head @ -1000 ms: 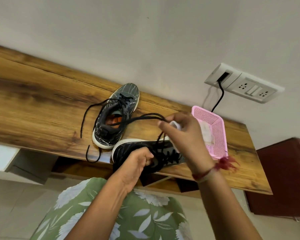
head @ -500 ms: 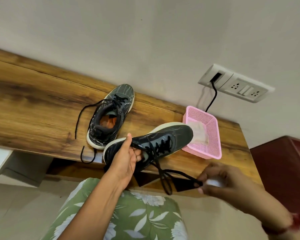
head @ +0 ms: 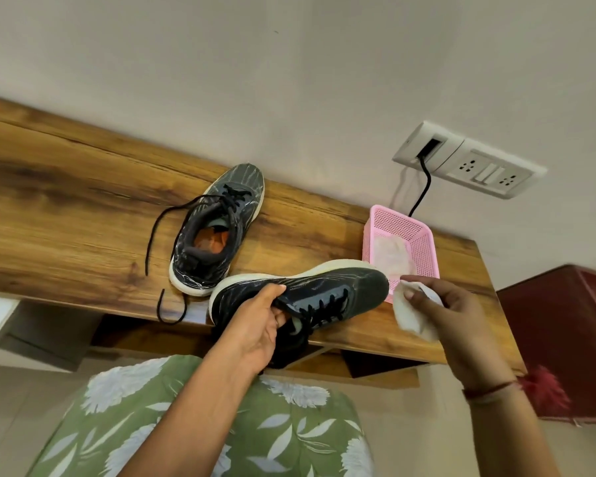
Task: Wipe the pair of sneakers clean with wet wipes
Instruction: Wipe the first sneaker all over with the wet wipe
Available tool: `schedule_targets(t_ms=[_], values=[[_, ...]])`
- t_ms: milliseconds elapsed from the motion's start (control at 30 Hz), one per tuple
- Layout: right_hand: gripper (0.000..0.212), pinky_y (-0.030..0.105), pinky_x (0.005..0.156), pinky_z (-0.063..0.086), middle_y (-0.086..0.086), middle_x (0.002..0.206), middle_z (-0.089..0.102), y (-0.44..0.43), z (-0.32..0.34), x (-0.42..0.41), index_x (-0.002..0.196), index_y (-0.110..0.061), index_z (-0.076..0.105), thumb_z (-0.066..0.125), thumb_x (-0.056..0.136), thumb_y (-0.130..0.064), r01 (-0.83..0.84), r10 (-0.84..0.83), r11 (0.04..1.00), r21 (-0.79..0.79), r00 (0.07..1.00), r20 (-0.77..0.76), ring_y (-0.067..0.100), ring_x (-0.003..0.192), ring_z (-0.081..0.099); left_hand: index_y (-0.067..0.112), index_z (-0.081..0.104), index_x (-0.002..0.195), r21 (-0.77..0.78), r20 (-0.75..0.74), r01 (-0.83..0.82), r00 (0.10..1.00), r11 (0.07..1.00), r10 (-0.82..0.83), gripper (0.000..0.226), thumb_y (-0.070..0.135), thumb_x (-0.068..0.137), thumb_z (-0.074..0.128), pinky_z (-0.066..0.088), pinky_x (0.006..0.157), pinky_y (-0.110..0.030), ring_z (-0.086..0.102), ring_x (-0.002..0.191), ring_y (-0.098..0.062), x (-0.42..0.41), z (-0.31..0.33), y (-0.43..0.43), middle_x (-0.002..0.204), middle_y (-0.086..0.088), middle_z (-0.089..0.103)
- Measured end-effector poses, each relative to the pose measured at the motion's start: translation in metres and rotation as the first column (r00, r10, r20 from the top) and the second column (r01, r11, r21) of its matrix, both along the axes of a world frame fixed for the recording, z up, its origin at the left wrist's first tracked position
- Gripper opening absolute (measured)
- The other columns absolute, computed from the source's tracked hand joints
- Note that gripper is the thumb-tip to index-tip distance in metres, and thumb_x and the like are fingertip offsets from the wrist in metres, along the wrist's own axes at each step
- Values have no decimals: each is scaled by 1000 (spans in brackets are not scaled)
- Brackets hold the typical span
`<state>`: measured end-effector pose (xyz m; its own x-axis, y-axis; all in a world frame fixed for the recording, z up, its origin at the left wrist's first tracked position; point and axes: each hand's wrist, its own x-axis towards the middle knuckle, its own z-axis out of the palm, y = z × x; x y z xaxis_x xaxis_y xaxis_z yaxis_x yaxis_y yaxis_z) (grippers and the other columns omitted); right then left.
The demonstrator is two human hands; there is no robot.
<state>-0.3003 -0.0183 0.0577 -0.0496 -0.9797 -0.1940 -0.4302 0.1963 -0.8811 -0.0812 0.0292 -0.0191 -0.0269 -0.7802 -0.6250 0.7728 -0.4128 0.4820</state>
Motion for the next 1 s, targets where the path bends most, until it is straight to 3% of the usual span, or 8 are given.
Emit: schedule_targets(t_ms=[133,233,333,400,533,800,933,1000], values=[[17,28,61,52,3,100,68,-6,-23,11,100,-7,69,57,88,-4,129,-115,991,-46,967,226,18,90,63,8,62,86,22,-93,6,996,1000,-4,17,10,95,48,48,46,-17,56,42,-8,2,2,0,73,-8,70],[17,34,76,55,3,104,67,-12,-39,21,98,-7,69,56,89,-2,222,-182,957,-187,961,209,18,101,60,8,61,90,33,-158,24,987,999,-18,15,12,95,47,51,59,-24,61,49,-12,3,1,-1,74,-9,70],[24,37,88,53,6,111,64,-17,-50,26,98,-11,69,55,86,5,229,-258,866,-445,966,-4,17,111,55,6,61,93,26,-196,19,981,999,-13,15,12,95,47,51,75,-32,68,57,-16,4,1,0,80,-12,71],[34,38,93,50,9,114,62,-21,-56,22,103,-9,67,54,80,13,-14,-202,802,-598,935,-293,20,111,54,6,61,93,17,-200,23,980,1000,-19,16,12,95,47,50,78,-32,67,55,-15,4,3,1,79,-11,71],[43,34,84,46,16,122,54,-23,-73,26,112,-3,63,65,73,15,-472,-3,732,-492,719,-695,27,108,52,7,60,91,6,-189,71,980,997,-69,15,12,95,47,53,70,-29,60,43,-10,3,8,4,65,-6,70],[20,33,78,49,7,100,63,-18,-71,26,98,-10,67,63,81,1,23,-204,864,-504,930,-307,12,91,54,7,59,90,8,-198,72,978,997,-69,16,13,96,46,50,45,-19,54,36,-9,5,14,3,59,-4,67],[12,36,75,50,3,95,65,-15,-47,15,94,-12,66,56,92,-20,263,-243,951,-162,961,134,19,89,60,9,60,92,3,-186,91,978,996,-89,15,16,95,47,51,54,-21,50,37,-7,5,8,2,61,-2,68],[23,34,74,48,7,97,64,-12,-34,6,97,-14,65,48,96,-29,156,-156,988,4,988,14,23,88,59,8,60,97,-1,-191,94,977,996,-93,16,17,94,47,51,58,-23,51,41,-8,5,6,2,64,-3,68]])
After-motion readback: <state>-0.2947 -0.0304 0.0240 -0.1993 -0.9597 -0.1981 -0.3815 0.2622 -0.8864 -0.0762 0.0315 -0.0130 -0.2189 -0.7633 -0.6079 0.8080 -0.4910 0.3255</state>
